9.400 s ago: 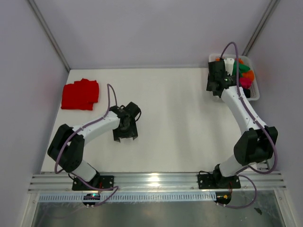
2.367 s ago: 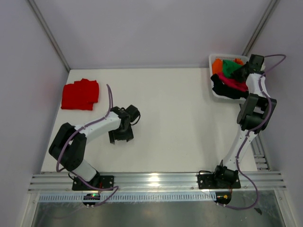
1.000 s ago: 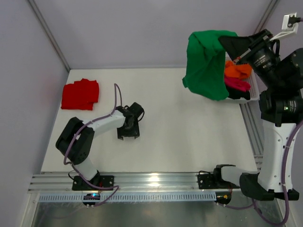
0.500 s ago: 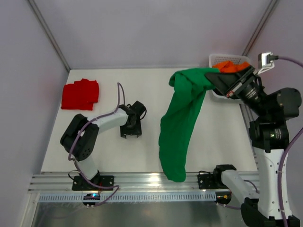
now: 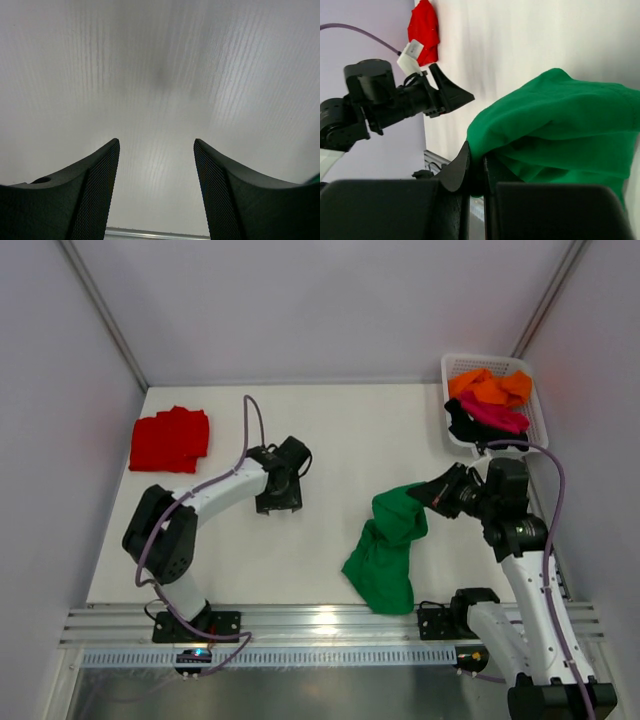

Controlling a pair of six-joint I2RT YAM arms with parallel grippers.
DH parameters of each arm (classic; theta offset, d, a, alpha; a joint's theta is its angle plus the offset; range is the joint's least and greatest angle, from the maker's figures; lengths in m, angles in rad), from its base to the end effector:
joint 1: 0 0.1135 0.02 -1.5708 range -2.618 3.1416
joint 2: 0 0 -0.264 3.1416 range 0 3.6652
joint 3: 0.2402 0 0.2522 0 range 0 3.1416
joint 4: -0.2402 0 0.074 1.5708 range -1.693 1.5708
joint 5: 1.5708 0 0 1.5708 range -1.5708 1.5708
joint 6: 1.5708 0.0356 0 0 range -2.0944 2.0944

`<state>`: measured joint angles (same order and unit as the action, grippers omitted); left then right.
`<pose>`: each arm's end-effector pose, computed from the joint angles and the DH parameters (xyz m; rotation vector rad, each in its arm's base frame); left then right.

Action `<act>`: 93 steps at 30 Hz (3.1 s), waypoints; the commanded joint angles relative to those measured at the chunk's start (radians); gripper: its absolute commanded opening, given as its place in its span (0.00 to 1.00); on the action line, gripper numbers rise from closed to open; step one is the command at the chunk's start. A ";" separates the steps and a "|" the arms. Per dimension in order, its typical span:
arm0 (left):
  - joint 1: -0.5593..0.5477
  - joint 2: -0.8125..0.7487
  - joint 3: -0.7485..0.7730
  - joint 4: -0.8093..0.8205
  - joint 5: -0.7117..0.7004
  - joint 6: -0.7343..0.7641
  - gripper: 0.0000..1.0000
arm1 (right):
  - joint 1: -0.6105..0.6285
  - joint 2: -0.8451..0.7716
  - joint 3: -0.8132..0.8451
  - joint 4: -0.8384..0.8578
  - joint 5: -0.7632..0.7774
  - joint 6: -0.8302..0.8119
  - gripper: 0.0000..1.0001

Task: Fold and stack the t-shirts
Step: Move the tshirt to the center of the board, then flatten out the tshirt

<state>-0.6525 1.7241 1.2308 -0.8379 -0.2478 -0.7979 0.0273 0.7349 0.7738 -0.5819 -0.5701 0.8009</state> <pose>0.2677 -0.1936 0.2058 -0.2451 2.7887 0.0374 0.1550 0.0235 0.3063 0.4889 2.1571 1.0811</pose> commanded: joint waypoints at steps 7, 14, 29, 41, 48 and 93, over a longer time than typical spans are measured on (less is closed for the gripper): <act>-0.002 -0.092 0.044 -0.070 -0.090 -0.014 0.64 | 0.178 0.153 0.177 0.048 0.090 -0.166 0.03; -0.001 -0.093 0.044 -0.076 -0.100 -0.021 0.64 | 0.434 0.320 0.223 0.405 -0.180 -0.085 0.03; -0.002 -0.044 0.024 -0.044 -0.087 -0.035 0.64 | 0.577 0.511 0.524 1.186 -0.306 0.460 0.03; -0.001 -0.060 0.061 -0.101 -0.185 -0.018 0.65 | 0.579 0.331 0.335 0.370 0.147 -0.049 0.03; -0.001 -0.070 0.065 -0.107 -0.160 -0.004 0.65 | 0.577 0.123 0.228 0.048 0.701 0.016 0.55; -0.002 -0.259 -0.272 0.022 0.257 -0.360 0.63 | 0.651 0.482 0.122 0.088 0.592 -0.144 0.56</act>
<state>-0.6525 1.4425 0.9642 -0.8684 0.0196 -1.1286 0.6746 1.2182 0.8860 -0.5274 0.0185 0.6815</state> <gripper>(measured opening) 0.636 0.562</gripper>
